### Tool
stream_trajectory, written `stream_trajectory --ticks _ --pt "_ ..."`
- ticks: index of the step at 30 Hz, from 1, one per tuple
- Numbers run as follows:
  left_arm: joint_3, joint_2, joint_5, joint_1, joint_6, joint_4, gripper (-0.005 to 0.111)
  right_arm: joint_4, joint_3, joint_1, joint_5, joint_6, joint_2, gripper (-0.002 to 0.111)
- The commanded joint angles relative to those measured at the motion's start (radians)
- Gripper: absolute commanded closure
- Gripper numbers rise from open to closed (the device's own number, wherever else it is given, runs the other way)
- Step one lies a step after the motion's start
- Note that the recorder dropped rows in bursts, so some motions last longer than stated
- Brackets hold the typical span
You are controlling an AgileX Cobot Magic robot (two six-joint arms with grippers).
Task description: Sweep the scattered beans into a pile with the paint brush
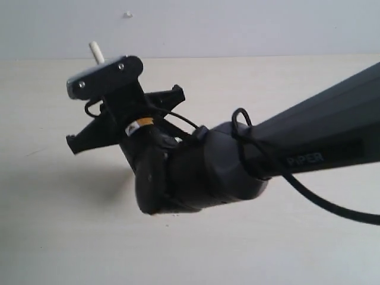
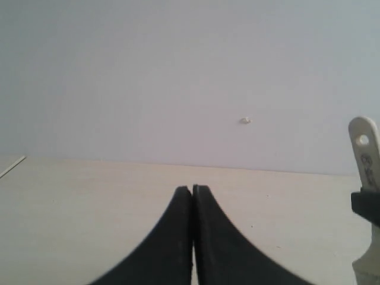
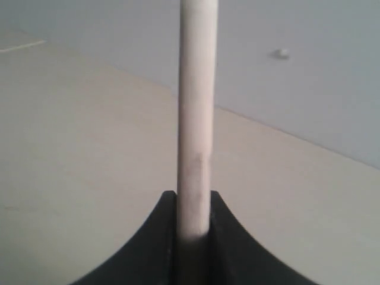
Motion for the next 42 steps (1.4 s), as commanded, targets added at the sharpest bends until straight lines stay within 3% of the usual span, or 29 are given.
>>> stream_trajectory --ticks 1,6,16,31,42 --pt "0.000 -0.006 -0.001 -0.008 0.002 0.004 0.107 -0.476 0.149 -0.029 -0.082 0.436 -0.028 0.108" --pt "0.000 -0.006 -0.001 -0.008 0.002 0.004 0.107 -0.640 0.230 -0.103 -0.151 0.744 -0.028 0.108" --pt "0.000 -0.006 -0.001 -0.008 0.002 0.004 0.107 -0.654 0.315 -0.135 -0.070 0.946 -0.032 0.108" --pt "0.000 -0.006 -0.001 -0.008 0.002 0.004 0.107 -0.594 0.315 -0.224 0.029 0.860 -0.089 0.108" --pt "0.000 -0.006 -0.001 -0.008 0.002 0.004 0.107 -0.588 0.313 -0.298 -0.020 0.807 -0.100 0.108"
